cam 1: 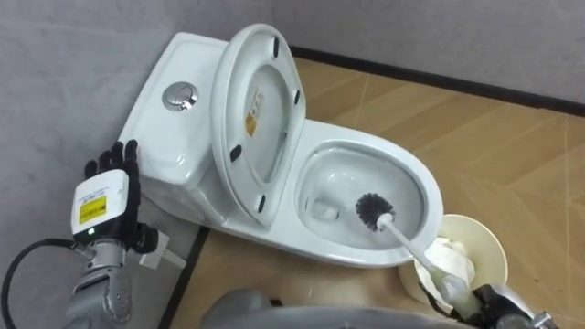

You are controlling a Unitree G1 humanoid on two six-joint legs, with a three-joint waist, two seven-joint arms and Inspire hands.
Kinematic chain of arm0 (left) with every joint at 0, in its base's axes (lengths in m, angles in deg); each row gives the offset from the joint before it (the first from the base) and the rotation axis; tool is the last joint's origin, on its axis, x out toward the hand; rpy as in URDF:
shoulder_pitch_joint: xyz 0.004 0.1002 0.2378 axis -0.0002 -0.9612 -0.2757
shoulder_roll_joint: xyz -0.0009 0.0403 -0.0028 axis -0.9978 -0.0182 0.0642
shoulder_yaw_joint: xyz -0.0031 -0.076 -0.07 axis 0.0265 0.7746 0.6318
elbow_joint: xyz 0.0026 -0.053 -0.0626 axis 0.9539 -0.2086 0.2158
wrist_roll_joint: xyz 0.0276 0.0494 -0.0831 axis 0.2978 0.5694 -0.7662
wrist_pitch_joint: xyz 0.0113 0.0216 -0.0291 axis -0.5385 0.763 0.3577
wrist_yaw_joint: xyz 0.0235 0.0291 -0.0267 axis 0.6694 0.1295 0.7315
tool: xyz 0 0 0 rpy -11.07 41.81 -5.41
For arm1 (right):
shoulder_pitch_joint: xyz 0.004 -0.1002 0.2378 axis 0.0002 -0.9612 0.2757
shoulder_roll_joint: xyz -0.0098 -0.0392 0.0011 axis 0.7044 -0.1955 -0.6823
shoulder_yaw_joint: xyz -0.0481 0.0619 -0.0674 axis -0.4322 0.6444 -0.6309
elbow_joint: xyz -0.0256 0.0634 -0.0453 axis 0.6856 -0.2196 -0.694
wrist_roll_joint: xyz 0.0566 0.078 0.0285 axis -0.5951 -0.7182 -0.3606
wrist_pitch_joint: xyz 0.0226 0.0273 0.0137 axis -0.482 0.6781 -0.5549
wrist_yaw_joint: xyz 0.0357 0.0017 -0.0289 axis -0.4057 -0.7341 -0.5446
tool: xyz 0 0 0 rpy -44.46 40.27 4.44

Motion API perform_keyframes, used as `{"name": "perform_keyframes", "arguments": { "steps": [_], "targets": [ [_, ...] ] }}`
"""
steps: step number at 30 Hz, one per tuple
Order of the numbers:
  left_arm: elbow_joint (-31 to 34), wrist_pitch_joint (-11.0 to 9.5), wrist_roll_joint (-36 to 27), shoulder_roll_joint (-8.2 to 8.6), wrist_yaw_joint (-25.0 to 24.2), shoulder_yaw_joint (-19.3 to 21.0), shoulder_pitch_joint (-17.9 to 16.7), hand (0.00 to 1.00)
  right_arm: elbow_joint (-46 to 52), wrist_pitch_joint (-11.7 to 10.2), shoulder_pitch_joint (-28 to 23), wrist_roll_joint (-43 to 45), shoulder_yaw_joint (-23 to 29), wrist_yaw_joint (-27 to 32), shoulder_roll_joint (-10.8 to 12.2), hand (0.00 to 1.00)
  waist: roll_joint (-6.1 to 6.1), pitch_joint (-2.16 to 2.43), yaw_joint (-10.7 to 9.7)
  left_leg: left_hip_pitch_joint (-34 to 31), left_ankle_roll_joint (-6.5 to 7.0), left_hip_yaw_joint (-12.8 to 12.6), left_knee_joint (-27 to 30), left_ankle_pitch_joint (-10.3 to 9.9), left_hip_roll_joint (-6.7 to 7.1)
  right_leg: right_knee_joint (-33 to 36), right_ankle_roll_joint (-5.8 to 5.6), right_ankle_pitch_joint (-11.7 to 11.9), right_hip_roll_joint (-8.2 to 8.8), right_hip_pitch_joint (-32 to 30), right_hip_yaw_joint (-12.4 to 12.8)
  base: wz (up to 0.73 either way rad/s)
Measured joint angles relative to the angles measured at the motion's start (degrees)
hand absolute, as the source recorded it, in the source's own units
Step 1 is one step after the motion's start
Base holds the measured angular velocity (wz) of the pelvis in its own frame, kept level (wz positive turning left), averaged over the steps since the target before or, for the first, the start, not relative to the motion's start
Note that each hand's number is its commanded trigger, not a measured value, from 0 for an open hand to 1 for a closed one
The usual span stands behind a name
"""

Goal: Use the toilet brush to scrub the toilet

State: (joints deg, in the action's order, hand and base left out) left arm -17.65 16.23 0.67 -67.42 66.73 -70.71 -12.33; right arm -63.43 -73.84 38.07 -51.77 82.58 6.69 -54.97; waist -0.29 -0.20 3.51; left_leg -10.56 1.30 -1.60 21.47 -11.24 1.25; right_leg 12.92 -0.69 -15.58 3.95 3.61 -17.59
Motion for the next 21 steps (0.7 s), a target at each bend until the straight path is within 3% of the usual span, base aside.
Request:
{"name": "perform_keyframes", "arguments": {
  "steps": [9, 12, 14, 18, 21],
  "targets": [
    [-1.6, -3.1, 0.2, -1.23, 3.4, -1.6, 9.9, 0.00, -3.8, -0.9, 7.6, 3.2, -4.6, 0.7, -1.1, 1.00, -0.83, -0.79, 1.3, -8.8, 0.45, 2.0, 3.8, 0.2, -0.42, 4.4, 0.17, -0.1, -0.05, -8.3, -1.6, 0.06],
    [-5.9, -3.4, -0.3, -4.64, 4.9, -6.5, 13.9, 0.00, -4.8, -0.8, 10.9, 5.3, -8.7, 0.9, -2.7, 1.00, -1.71, -1.26, 1.5, -12.9, 0.87, 2.7, 5.0, 0.5, -0.47, 6.9, 0.16, -0.1, 0.31, -12.0, -2.7, 0.09],
    [-7.7, -3.8, -0.7, -5.82, 4.9, -8.7, 14.5, 0.00, -5.2, -1.0, 13.0, 6.4, -9.2, 1.4, -2.9, 1.00, -1.97, -1.44, 1.2, -14.4, 1.11, 2.7, 5.2, 0.8, -0.40, 8.9, 0.13, -0.1, 0.91, -14.3, -3.5, 0.04],
    [-8.6, -4.6, -0.6, -6.22, 5.9, -10.5, 16.7, 0.00, -6.5, -1.1, 17.1, 8.5, -9.6, 2.2, -3.1, 1.00, -1.86, -1.64, 1.7, -18.9, 1.67, 2.6, 5.5, 2.1, -0.08, 12.1, 0.06, -0.4, 2.11, -20.0, -3.8, 0.00],
    [-9.0, -5.0, -0.5, -7.59, 7.6, -12.0, 18.2, 0.00, -6.2, -1.1, 20.2, 9.7, -11.9, 2.6, -4.8, 1.00, -1.80, -1.77, 2.0, -22.1, 2.23, 2.1, 6.3, 2.9, 0.57, 15.2, 0.11, -0.9, 3.44, -24.3, -3.5, -0.03]
  ]
}}
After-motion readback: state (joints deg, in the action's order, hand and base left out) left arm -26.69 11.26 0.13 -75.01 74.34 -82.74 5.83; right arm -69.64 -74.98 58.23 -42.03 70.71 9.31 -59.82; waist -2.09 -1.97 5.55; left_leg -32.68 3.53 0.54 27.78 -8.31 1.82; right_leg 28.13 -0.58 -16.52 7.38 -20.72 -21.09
